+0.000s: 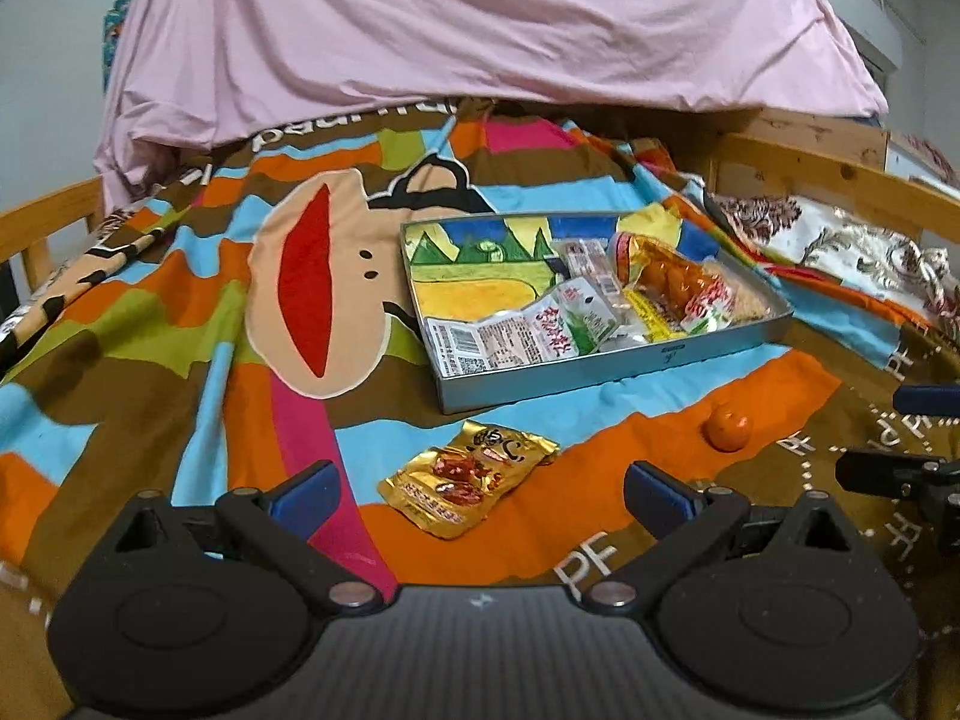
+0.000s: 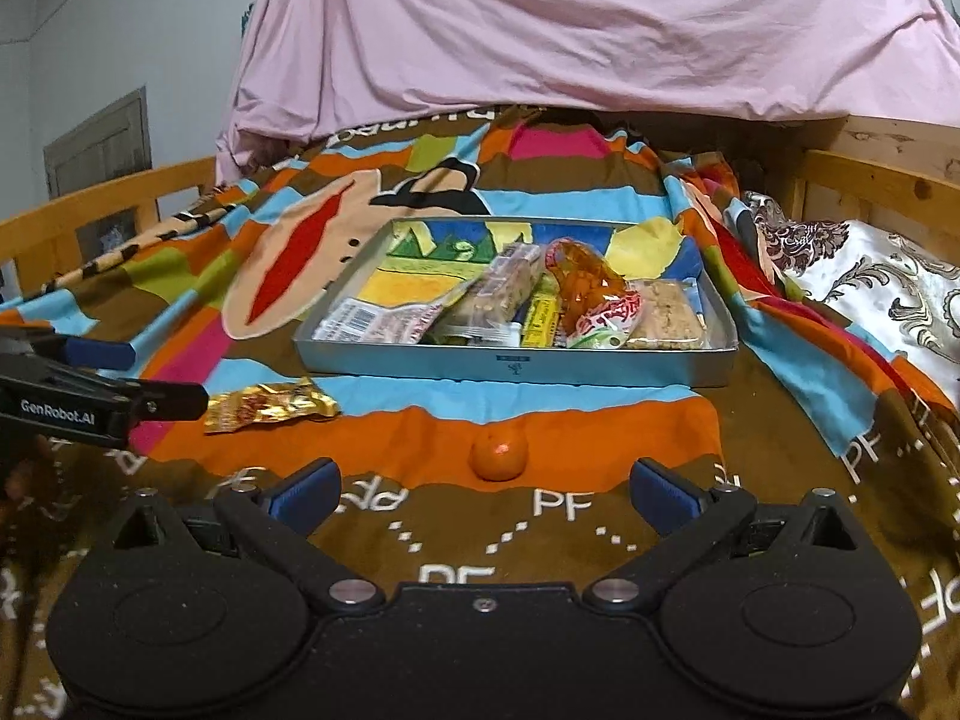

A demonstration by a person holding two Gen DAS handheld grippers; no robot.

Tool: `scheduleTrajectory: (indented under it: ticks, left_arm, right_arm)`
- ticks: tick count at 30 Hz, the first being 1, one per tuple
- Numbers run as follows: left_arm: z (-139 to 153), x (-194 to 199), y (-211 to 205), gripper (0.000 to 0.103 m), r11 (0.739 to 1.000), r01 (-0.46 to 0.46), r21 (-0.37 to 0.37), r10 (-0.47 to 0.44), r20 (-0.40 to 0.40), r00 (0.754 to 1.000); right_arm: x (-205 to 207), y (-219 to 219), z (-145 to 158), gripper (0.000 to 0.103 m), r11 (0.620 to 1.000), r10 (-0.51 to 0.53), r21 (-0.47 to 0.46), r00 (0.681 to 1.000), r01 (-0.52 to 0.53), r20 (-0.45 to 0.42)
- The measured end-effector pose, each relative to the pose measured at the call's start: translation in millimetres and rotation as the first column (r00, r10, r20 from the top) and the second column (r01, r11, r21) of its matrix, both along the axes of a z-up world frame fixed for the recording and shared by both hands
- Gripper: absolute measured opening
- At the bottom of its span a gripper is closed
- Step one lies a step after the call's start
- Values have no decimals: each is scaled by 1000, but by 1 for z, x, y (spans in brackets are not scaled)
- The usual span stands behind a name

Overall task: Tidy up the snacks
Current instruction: 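Move both grippers down toward the tangerine and gold duck snack packet, then grasp the tangerine with the right gripper while the left grasps the gold duck packet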

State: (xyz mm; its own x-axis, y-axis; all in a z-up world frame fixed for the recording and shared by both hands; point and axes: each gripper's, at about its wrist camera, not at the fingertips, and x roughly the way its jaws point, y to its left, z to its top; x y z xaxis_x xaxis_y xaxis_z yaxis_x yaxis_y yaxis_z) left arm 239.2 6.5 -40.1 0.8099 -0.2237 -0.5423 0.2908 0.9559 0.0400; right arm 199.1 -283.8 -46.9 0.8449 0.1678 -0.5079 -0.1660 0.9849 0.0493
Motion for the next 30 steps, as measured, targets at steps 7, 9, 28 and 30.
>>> scheduleTrajectory:
  ticks: [7,9,28,30]
  left_arm:
    - [-17,44,-7,103,988,115,107,-108,-65,992]
    - [-22,57,-7,103,982,142,125,-131,-96,987]
    - [-47,105,-5,99,960,275,52,-247,-303,921]
    - [-46,102,-10,97,960,275,46,-248,-307,919]
  right_arm:
    - [29,-8,-17,102,1000,-18,17,999,18,-38]
    - [38,-9,-21,102,1000,-16,26,999,17,-51]
    - [95,1,-50,82,987,108,131,984,-89,-139]
    - [95,6,-50,78,987,124,122,983,-107,-138]
